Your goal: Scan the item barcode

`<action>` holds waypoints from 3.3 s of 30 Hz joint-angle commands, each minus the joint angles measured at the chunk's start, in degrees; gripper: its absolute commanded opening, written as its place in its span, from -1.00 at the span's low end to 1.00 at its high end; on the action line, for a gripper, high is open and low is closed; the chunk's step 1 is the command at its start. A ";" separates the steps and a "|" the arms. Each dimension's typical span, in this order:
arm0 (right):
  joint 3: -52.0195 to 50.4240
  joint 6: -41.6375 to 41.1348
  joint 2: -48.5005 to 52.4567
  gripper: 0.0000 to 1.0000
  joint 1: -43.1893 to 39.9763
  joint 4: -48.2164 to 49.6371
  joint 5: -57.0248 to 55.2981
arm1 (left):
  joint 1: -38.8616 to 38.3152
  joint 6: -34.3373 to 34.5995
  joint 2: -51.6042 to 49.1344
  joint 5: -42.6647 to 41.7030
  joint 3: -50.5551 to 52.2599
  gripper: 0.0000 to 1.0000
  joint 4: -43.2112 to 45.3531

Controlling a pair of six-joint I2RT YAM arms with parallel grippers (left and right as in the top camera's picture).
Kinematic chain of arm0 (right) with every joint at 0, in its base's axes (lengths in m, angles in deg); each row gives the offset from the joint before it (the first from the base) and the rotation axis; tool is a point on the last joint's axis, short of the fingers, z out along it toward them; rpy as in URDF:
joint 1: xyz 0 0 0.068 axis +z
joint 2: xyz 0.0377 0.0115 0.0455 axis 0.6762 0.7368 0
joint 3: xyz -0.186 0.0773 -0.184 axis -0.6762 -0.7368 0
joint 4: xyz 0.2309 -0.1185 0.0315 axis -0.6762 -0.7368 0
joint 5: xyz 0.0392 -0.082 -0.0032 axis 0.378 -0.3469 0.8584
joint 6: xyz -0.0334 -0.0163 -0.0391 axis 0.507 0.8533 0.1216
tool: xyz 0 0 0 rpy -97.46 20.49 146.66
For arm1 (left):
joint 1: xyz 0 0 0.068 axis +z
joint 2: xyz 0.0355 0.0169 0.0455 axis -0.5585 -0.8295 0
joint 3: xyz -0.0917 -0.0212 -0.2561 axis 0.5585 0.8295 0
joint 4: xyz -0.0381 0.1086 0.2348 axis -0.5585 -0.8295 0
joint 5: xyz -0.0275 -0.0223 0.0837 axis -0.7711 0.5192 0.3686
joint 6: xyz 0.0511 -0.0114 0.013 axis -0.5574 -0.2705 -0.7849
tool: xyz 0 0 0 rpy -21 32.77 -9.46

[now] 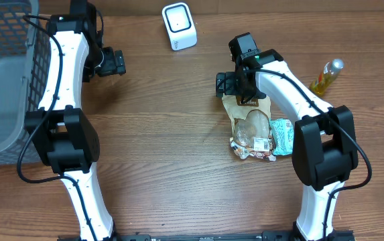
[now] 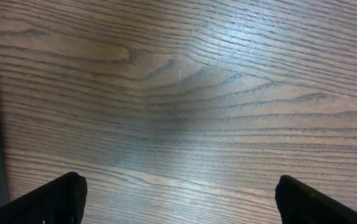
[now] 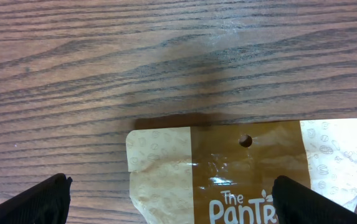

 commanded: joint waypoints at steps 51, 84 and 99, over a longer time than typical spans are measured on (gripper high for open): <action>1.03 0.02 -21.68 1.00 -2.03 0.28 -0.70 | -0.13 0.15 0.04 0.52 -0.96 0.99 0.04; -21.29 5.20 -68.35 1.00 -4.90 -1.55 -5.92 | -0.13 0.17 0.04 0.52 -0.96 0.99 0.02; -49.70 5.27 -98.47 1.00 -13.42 8.24 -7.04 | -0.13 0.15 0.04 0.52 -0.96 0.99 0.02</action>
